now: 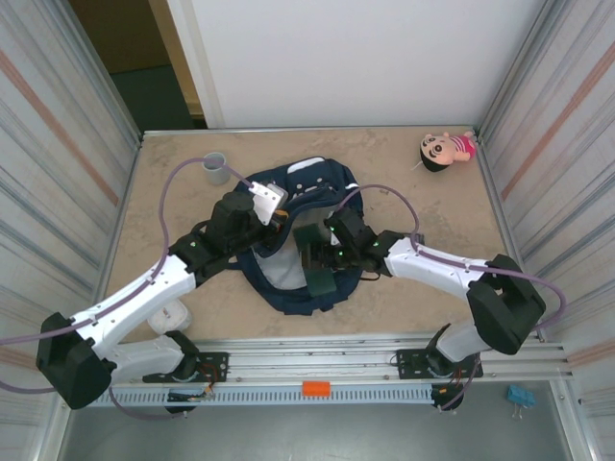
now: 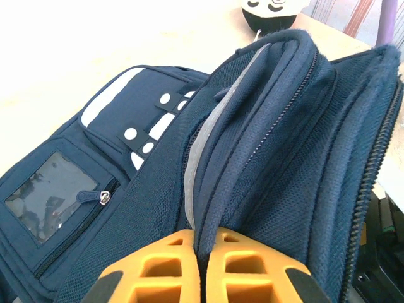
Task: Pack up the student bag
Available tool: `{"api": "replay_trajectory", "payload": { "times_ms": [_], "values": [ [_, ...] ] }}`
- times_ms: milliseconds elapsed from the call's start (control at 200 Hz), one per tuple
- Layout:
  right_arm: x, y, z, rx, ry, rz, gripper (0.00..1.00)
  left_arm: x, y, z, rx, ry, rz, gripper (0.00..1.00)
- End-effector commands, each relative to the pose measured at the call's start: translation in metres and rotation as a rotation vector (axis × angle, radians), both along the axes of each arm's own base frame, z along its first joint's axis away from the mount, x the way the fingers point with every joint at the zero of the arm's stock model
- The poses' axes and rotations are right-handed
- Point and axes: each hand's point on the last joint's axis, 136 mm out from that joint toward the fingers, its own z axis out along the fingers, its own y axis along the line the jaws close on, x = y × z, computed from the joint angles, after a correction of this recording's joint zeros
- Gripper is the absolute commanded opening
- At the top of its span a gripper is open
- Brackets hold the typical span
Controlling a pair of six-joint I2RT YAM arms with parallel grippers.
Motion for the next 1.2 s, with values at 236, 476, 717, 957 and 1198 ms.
{"api": "replay_trajectory", "payload": {
  "times_ms": [236,476,717,957,1198],
  "values": [
    [-0.034,-0.019,0.016,-0.255,-0.166,-0.005,0.86,0.004,0.003,0.05,-0.112,-0.119,0.016,0.0],
    [-0.063,-0.004,-0.001,-0.342,-0.251,0.108,0.86,0.004,0.002,0.047,-0.116,-0.108,0.011,0.0],
    [-0.059,-0.002,-0.021,-0.414,-0.259,0.121,0.87,0.002,0.003,0.047,-0.122,-0.105,0.013,0.0],
    [-0.061,0.0,-0.026,-0.386,-0.287,0.124,0.7,0.002,0.004,0.046,-0.12,-0.105,0.017,0.0],
    [-0.036,0.024,0.005,-0.242,-0.488,0.072,0.59,0.0,0.002,0.054,-0.143,-0.115,0.006,0.0]
  ]
}}
